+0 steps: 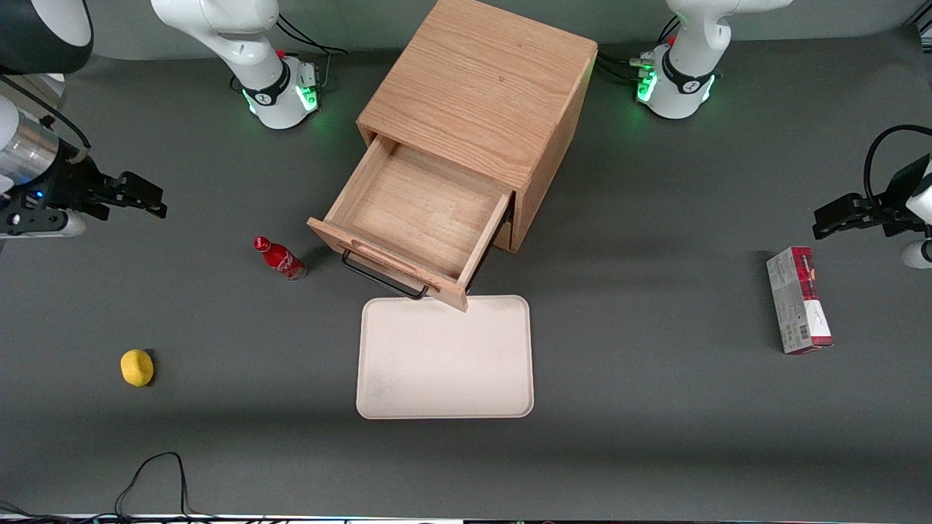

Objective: Open upper drawer

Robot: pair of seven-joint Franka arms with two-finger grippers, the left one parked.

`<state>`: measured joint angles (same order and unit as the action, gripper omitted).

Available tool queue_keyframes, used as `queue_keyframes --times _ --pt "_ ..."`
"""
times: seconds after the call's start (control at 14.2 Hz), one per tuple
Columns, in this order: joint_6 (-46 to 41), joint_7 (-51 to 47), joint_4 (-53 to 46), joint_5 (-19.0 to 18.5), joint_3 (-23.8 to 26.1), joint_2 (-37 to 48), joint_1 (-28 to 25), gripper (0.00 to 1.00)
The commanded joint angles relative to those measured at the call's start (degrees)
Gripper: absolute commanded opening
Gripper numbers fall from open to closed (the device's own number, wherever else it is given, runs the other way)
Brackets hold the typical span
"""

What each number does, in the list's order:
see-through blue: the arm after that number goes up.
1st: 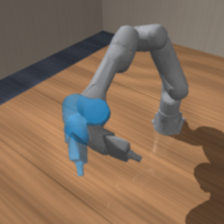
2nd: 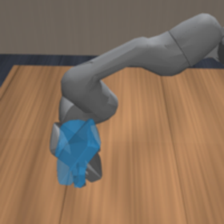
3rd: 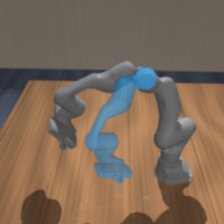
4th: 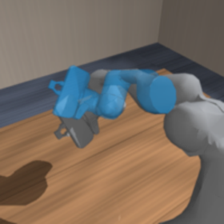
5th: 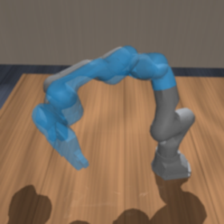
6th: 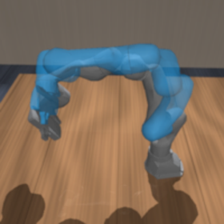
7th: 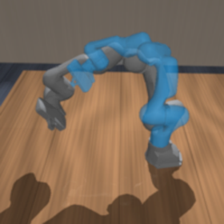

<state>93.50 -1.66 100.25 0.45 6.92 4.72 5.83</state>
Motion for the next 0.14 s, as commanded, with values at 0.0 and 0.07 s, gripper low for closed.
queue_keyframes --times 0.0,0.07 --pt "-1.56 -1.86 -1.02 -0.71 -0.33 -0.06 -0.64 1.0" --pt "-1.65 -1.86 -1.2 -0.62 -0.33 -0.15 -0.73 1.0"
